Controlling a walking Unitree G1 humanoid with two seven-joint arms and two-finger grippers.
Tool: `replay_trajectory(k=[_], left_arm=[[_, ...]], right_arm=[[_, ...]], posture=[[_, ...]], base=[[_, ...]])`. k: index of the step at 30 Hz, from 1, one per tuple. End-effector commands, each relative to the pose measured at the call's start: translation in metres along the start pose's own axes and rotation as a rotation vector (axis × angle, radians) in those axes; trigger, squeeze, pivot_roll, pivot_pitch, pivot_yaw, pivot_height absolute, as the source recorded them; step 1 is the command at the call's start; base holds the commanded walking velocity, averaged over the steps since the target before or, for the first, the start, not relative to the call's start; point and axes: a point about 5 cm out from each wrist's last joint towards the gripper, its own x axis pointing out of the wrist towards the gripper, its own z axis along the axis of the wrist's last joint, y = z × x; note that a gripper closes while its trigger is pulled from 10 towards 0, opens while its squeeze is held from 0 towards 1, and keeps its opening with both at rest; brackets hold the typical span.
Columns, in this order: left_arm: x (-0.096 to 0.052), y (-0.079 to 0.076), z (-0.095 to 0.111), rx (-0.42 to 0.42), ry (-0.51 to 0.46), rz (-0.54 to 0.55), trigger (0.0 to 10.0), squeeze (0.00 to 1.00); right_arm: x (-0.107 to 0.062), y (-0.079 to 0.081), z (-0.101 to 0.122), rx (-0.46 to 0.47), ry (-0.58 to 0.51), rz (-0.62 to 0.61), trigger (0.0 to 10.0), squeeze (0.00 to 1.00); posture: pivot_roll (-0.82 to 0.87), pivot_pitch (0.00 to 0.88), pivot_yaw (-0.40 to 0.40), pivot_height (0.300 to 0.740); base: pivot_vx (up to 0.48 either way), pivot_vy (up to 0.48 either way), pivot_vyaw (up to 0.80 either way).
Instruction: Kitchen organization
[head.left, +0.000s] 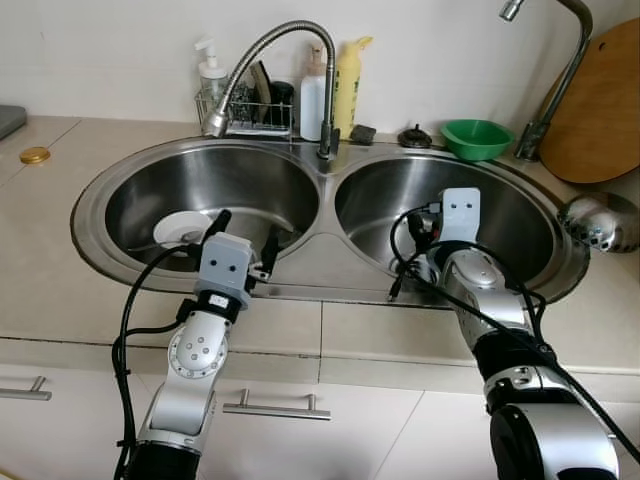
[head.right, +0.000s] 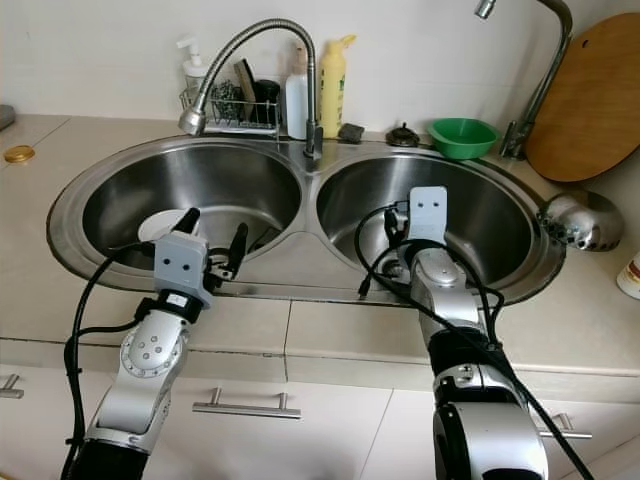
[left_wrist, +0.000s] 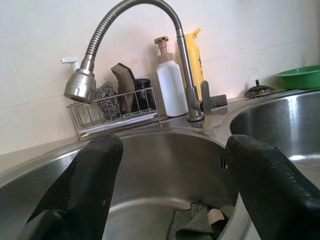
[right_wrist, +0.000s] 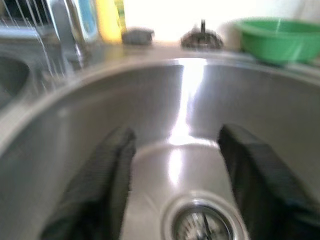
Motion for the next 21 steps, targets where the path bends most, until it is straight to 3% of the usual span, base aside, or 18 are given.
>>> replay_trajectory(k=[1,9,10,11,12,15,21], left_arm=[[0.002,-0.002,0.004,-0.007,-0.022,-0.003,10.0,0.00],[0.000,-0.004,0.006,-0.024,-0.040,-0.009,10.0,0.00],[0.001,-0.004,0.006,-0.028,-0.043,-0.010,10.0,0.00],[0.001,-0.004,0.007,-0.032,-0.047,-0.011,10.0,0.00],[0.002,-0.005,0.010,-0.046,-0.060,-0.011,10.0,0.00],[0.002,-0.005,0.011,-0.049,-0.068,-0.011,10.0,0.00],[0.003,-0.004,0.014,-0.050,-0.087,-0.007,10.0,0.00]], right_arm=[[-0.002,0.003,0.008,0.028,-0.057,0.016,10.0,1.00],[-0.009,0.002,0.023,0.083,-0.188,-0.013,10.0,1.00],[-0.010,0.003,0.026,0.101,-0.207,-0.007,10.0,0.34],[-0.012,0.003,0.030,0.121,-0.232,-0.002,10.0,0.34],[-0.018,0.004,0.045,0.135,-0.346,-0.010,10.0,0.00],[-0.025,0.008,0.057,0.143,-0.415,0.007,10.0,0.00],[-0.030,0.013,0.058,0.167,-0.432,0.023,10.0,0.00]], posture=[[0.01,0.000,-0.036,0.740],[0.01,0.000,-0.036,0.740],[0.01,0.000,-0.036,0.740],[0.01,0.000,-0.036,0.740],[0.01,0.000,-0.037,0.740],[0.01,0.000,-0.037,0.740],[0.00,0.000,-0.034,0.740]], base=[[0.000,0.000,0.00],[0.000,0.000,0.00],[0.000,0.000,0.00],[0.000,0.000,0.00],[0.000,0.000,0.00],[0.000,0.000,0.00],[-0.195,0.000,0.00]])
